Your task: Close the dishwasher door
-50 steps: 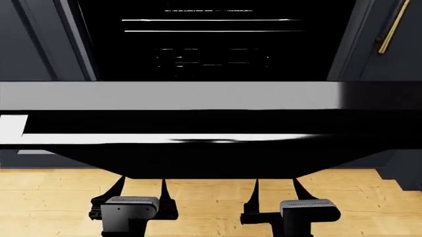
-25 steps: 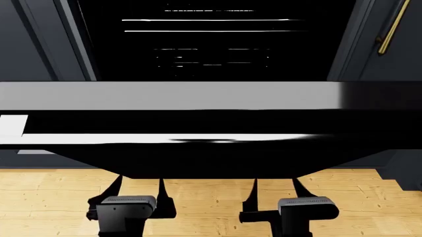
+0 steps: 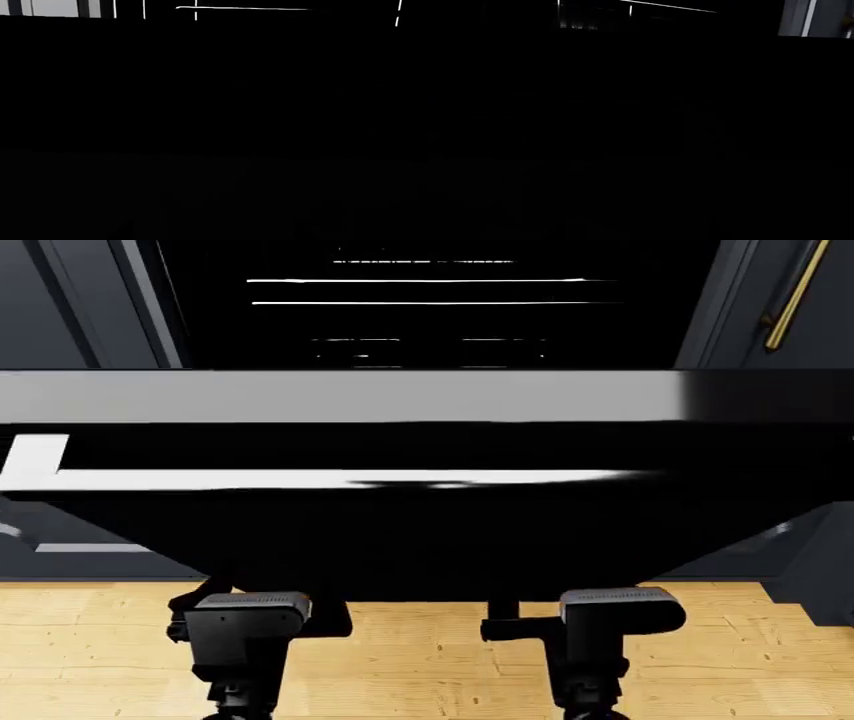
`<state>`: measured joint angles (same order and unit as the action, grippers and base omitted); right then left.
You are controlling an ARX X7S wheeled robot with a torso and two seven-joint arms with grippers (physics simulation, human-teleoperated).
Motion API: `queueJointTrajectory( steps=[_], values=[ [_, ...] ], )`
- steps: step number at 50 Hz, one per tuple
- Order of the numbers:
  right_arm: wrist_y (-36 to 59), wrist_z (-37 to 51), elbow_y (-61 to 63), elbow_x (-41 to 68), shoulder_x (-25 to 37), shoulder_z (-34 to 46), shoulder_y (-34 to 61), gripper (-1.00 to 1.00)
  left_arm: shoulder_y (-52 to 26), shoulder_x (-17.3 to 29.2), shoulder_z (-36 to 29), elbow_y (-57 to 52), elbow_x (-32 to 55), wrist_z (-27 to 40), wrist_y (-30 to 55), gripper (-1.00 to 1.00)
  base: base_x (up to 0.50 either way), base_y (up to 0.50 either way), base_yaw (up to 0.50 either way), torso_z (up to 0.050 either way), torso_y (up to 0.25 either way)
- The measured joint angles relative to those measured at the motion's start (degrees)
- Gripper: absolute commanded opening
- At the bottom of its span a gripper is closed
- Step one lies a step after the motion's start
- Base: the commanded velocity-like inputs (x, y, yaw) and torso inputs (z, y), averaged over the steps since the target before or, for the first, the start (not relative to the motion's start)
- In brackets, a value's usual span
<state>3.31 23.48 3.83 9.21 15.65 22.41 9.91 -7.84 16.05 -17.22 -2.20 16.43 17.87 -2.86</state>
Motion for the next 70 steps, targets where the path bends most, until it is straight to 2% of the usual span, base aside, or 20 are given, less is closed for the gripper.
queueJointTrajectory(
  steps=[22,43,56,70],
  values=[
    [7.3,0.56,-0.83,0.9,-0.79,-0.92,9.56,1.0,-8.53,-0.41,0.26,0.06,2.68,0.07,6.1,1.0,0.0,0.0,0.0,0.0,0.0],
    [12.31,-0.44,-9.88,0.22,-3.16,-0.14,23.25,1.0,-20.38,-2.41,-0.66,9.72,3.79,-2.01,10.47,1.0,0.0,0.0,0.0,0.0,0.0],
    [9.35,-1.62,-25.13,-1.08,-6.15,1.01,32.71,1.0,-28.61,-5.39,-1.43,21.36,3.61,-4.23,9.5,1.0,0.0,0.0,0.0,0.0,0.0],
    [-3.31,-3.38,-56.13,-2.5,-11.21,1.99,45.83,1.0,-41.57,-10.87,-1.83,46.76,2.24,-7.98,1.07,1.0,0.0,0.0,0.0,0.0,0.0]
  ],
)
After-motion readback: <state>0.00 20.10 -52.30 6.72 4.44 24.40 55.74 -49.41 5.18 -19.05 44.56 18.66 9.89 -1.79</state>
